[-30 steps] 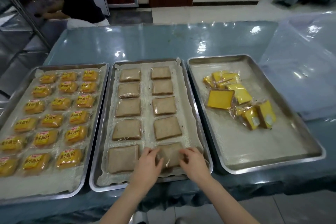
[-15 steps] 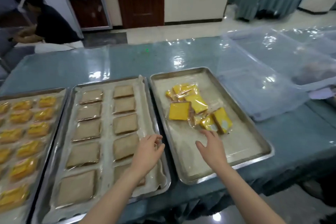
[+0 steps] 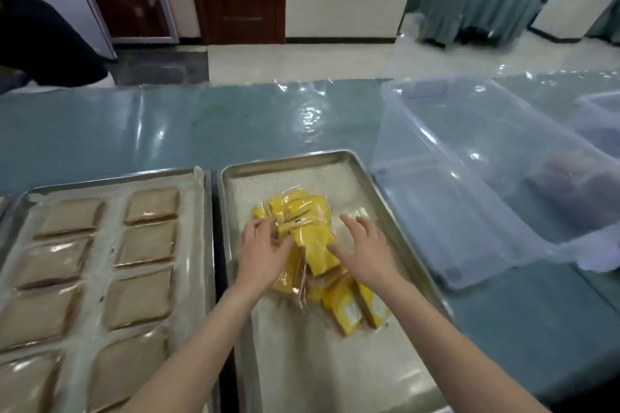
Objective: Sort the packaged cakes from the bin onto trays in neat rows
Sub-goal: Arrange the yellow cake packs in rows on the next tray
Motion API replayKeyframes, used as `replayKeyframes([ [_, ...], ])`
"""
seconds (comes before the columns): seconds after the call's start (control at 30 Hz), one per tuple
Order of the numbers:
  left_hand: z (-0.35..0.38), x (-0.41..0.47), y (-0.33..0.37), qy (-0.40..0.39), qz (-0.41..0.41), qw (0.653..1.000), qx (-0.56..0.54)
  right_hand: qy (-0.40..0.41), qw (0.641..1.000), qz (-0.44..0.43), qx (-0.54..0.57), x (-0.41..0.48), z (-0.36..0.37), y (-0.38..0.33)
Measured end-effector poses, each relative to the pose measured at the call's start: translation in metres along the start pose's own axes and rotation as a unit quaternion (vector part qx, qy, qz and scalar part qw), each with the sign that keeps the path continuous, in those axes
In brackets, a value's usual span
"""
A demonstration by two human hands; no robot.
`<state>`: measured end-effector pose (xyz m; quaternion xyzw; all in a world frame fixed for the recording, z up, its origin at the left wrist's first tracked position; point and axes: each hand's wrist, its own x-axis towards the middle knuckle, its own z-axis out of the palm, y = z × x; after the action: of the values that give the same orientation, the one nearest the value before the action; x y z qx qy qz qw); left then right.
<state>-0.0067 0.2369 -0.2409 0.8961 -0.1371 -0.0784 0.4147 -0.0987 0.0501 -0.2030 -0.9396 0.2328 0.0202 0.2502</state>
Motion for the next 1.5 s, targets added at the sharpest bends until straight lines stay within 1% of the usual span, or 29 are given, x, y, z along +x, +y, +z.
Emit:
replayKeyframes([
  [0.1,0.012,0.034,-0.005,-0.013,-0.066,0.998,0.013,-0.052,0.998,-0.017,0.017,0.053,-0.001,-0.007],
  [0.17,0.019,0.049,-0.006,-0.036,-0.091,0.995,-0.007,-0.095,0.992,-0.001,0.077,0.081,0.007,-0.01],
  [0.23,0.027,0.054,-0.006,-0.064,-0.102,0.993,0.009,-0.151,0.977,0.022,0.151,0.099,0.018,-0.012],
  [0.3,0.034,0.051,-0.006,-0.081,-0.096,0.991,0.042,-0.188,0.97,0.015,0.153,0.105,0.03,-0.011],
  [0.37,0.037,0.043,-0.004,-0.08,-0.095,0.991,0.044,-0.184,0.969,-0.004,0.164,0.102,0.038,-0.004],
  [0.47,0.038,0.025,0.01,-0.046,-0.09,0.995,0.018,-0.15,0.958,-0.02,0.245,0.087,0.033,0.007],
  [0.6,0.032,0.0,0.026,-0.012,-0.099,0.995,-0.023,-0.124,0.954,-0.048,0.268,0.062,0.016,0.018],
  [0.7,0.024,-0.021,0.037,-0.029,-0.085,0.996,0.007,-0.149,0.956,-0.063,0.246,0.042,-0.006,0.029],
  [0.77,0.019,-0.033,0.045,-0.032,-0.074,0.996,0.033,-0.216,0.954,-0.064,0.199,0.035,-0.018,0.038],
  [0.87,0.014,-0.044,0.053,-0.025,-0.069,0.994,0.082,-0.34,0.933,-0.09,0.078,0.031,-0.032,0.047],
  [0.93,0.012,-0.042,0.053,-0.019,-0.067,0.99,0.123,-0.374,0.92,-0.113,0.008,0.03,-0.039,0.046],
  [0.97,0.011,-0.04,0.053,-0.01,-0.065,0.988,0.136,-0.375,0.919,-0.119,0.003,0.029,-0.042,0.044],
  [1.03,0.007,-0.032,0.053,0.018,-0.072,0.987,0.146,-0.361,0.925,-0.102,0.054,0.03,-0.047,0.037],
  [1.1,0.003,-0.023,0.051,0.043,-0.088,0.985,0.139,-0.308,0.94,-0.077,0.129,0.033,-0.044,0.033],
  [1.13,0.001,-0.018,0.049,0.045,-0.095,0.985,0.136,-0.273,0.949,-0.07,0.141,0.037,-0.039,0.032],
  [1.17,0.0,-0.012,0.047,0.041,-0.096,0.986,0.129,-0.248,0.957,-0.067,0.136,0.041,-0.035,0.032],
  [1.27,-0.001,0.008,0.033,0.03,-0.087,0.991,0.096,-0.212,0.97,-0.053,0.108,0.059,-0.021,0.024],
  [1.37,0.001,0.032,0.017,0.042,-0.092,0.993,0.068,-0.158,0.982,-0.046,0.095,0.083,-0.007,0.007],
  [1.5,0.006,0.07,0.003,0.046,-0.161,0.985,0.036,-0.143,0.984,-0.036,0.096,0.119,0.016,-0.023],
])
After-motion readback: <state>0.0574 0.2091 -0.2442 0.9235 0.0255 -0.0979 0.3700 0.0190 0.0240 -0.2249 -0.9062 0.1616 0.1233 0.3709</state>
